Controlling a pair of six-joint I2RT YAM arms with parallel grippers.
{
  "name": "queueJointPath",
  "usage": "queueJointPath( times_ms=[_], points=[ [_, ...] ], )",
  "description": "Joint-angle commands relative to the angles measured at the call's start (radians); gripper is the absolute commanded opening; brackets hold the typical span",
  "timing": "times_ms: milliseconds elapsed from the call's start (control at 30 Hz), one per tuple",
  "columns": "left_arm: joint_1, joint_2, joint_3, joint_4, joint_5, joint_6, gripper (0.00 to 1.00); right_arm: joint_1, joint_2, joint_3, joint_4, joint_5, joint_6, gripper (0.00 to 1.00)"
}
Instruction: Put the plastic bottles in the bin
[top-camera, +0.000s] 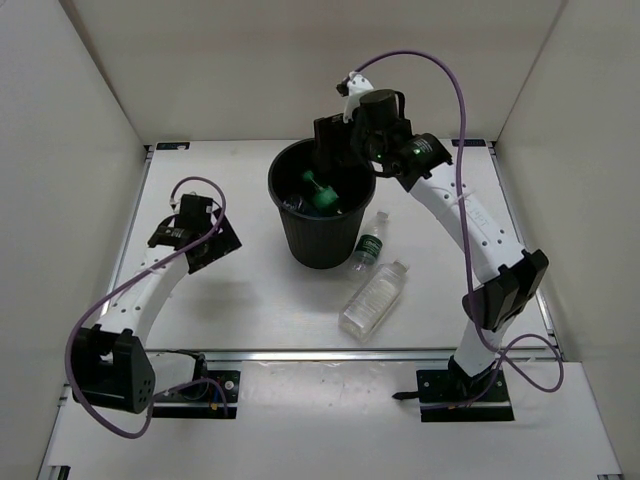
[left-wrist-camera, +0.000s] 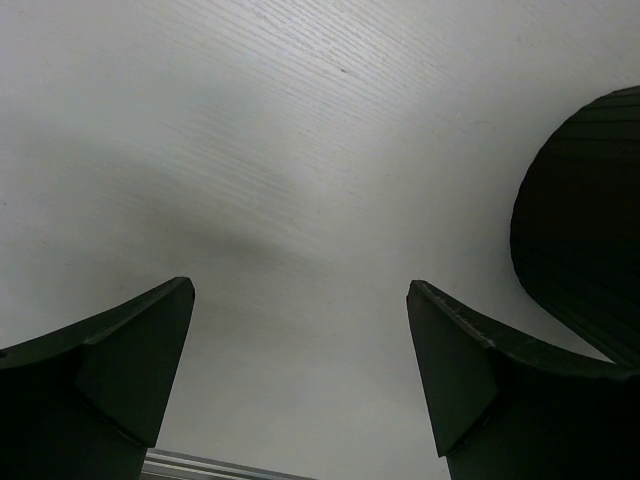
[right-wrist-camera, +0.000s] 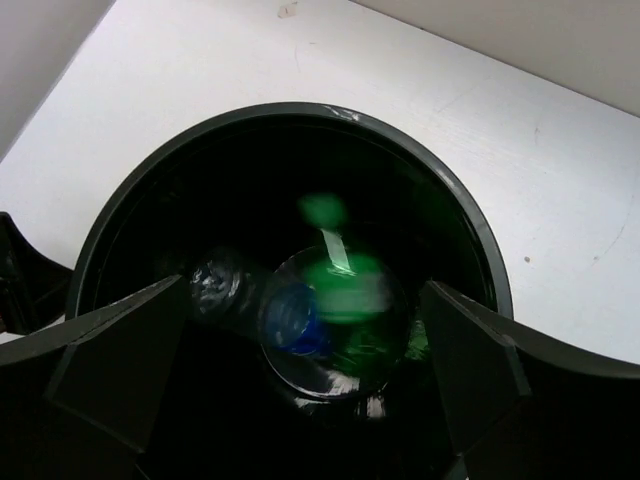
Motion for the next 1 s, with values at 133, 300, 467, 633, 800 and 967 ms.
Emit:
queueJointPath(
  times_ms=[133, 300, 467, 633, 800, 967],
  points=[
    [0.0, -0.058, -0.01, -0.021, -0.02, 0.012, 0.98, -0.07, -0.162, -0.069, 0.036, 0.003, 0.053, 0.99],
    [-0.012, -0.084, 0.008, -0.03, -0.024, 0.014, 0.99, -0.301, -0.341, -0.359, 0.033, -0.064, 0.173, 1.0],
    [-0.001, -0.055, 0.083, -0.048, -0.041, 0.029, 0.98, -0.444, -0.437, -0.574, 0.028, -0.102, 0.26, 0.99],
    [0.011, 0.005, 0.174, -0.057, -0.06, 0.047, 0.98, -0.458, -0.356, -0.679, 0.059, -0.101, 0.314, 1.0],
    [0.015, 0.066, 0.315, -0.057, -0.09, 0.074, 0.99, -0.443, -0.212, -0.677, 0.112, -0.106, 0.352, 0.99],
    [0.026, 0.085, 0.367, -0.056, -0.087, 0.08, 0.99, -0.382, -0.071, -0.61, 0.135, -0.074, 0.389, 1.0]
  ],
)
